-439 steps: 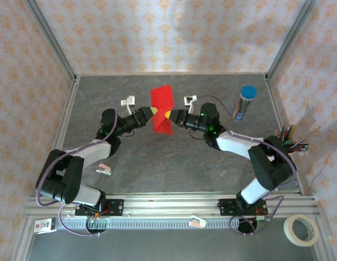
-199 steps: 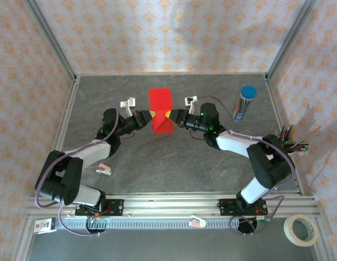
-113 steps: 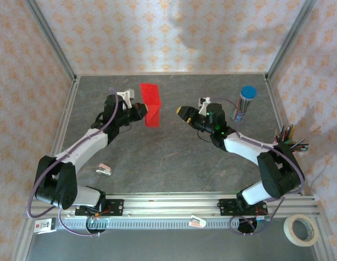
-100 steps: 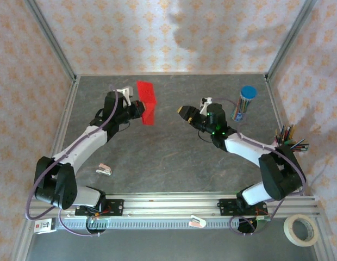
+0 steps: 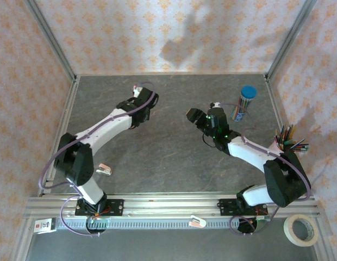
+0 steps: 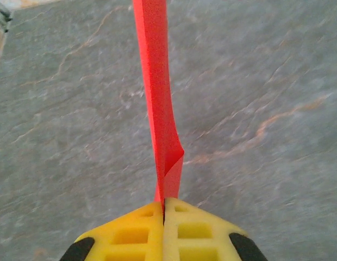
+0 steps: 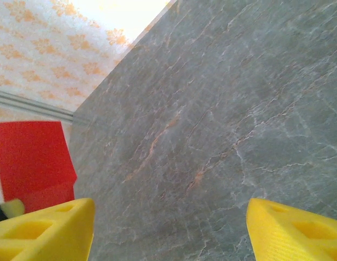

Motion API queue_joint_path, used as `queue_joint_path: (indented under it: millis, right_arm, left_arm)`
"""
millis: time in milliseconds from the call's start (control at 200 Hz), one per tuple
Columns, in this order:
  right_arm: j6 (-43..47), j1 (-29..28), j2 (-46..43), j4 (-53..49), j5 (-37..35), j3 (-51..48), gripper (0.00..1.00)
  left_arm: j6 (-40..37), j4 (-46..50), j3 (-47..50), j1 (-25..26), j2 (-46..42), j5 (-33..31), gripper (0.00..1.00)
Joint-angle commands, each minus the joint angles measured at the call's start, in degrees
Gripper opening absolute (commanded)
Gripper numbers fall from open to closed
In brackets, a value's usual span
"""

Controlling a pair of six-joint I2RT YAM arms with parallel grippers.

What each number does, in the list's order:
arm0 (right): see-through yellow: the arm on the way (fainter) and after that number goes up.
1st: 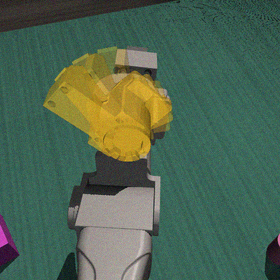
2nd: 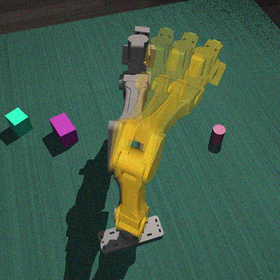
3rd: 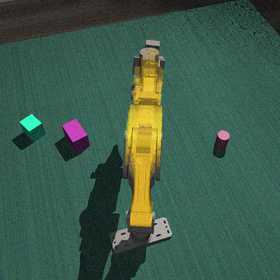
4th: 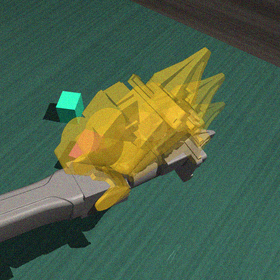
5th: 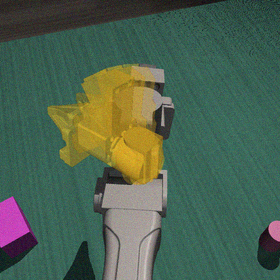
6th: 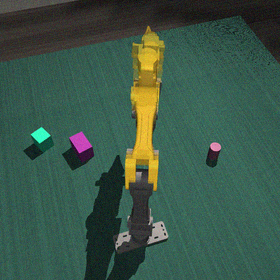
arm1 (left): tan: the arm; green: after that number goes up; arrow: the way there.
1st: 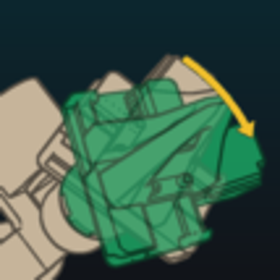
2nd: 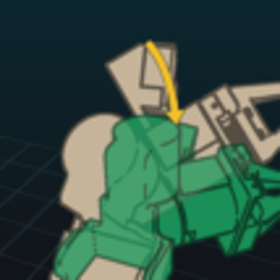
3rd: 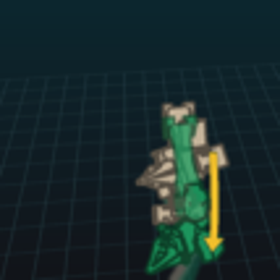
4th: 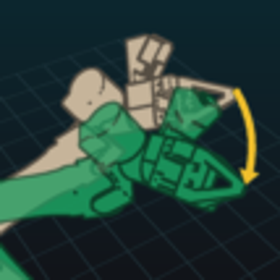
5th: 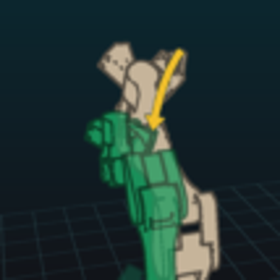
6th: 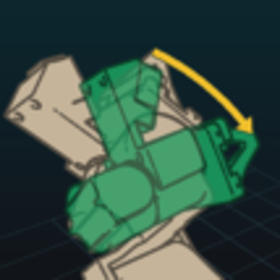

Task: Fold a paper plane with a square sheet of paper (pick it up from the middle)

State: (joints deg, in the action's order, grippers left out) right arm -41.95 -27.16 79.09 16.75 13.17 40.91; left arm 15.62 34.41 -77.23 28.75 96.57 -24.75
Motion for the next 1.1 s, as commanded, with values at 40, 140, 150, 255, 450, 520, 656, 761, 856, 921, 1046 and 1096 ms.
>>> queue_joint_path:
  millis: [40, 140, 150, 255, 450, 520, 656, 761, 856, 921, 1046, 1096]
  right_arm:
    - [-0.27, 0.66, -1.54, -1.53, -3.73, -0.50, 0.72]
    - [-0.39, 0.73, -1.22, -1.40, -3.50, -0.65, 0.72]
    - [-0.40, 0.78, -1.15, -1.33, -3.50, -0.65, 0.72]
    - [-0.53, 0.87, -0.72, -1.67, -3.39, -0.57, 0.72]
    - [-0.58, 1.16, -0.93, -2.65, -4.20, -0.70, 0.72]
    - [-0.61, 1.32, -1.04, -2.82, -4.38, -0.74, 0.72]
    - [-0.68, 1.40, -0.87, -3.14, -4.16, -0.70, 0.71]
    - [-0.64, 1.40, 0.16, -2.78, -3.11, -0.40, 0.69]
    - [-0.49, 1.40, 2.03, -2.44, -0.86, 0.58, 0.67]
    - [-0.32, 0.97, 3.94, -2.29, 1.43, 1.59, 0.63]
    - [0.89, -2.23, 8.49, -3.45, 3.26, 5.35, 0.56]
    - [1.47, -4.22, 10.59, -4.28, 3.18, 7.26, 0.53]
  left_arm:
    - [0.64, 8.42, -4.01, 4.17, 6.16, -11.85, 0.03]
    - [3.19, 10.32, -6.15, 6.73, 10.87, -11.69, 0.04]
    - [3.43, 10.32, -6.30, 6.92, 11.19, -11.41, 0.04]
    - [5.56, 8.75, -6.88, 8.46, 14.25, -7.13, 0.05]
    - [9.13, 1.07, -4.37, 8.48, 14.43, 7.12, 0.12]
    - [10.09, -0.90, -3.42, 8.19, 14.34, 11.83, 0.18]
    - [11.20, -3.68, -0.91, 6.25, 11.80, 18.07, 0.29]
    - [11.96, -7.66, 2.13, 3.48, 7.27, 25.30, 0.39]
    - [13.36, -12.07, 5.47, 0.47, 2.65, 31.88, 0.50]
    - [14.50, -14.37, 7.58, -2.03, -0.31, 35.11, 0.54]
    - [16.22, -17.08, 11.81, -6.88, -5.24, 36.77, 0.63]
    - [16.95, -17.79, 13.60, -8.86, -7.10, 36.65, 0.67]
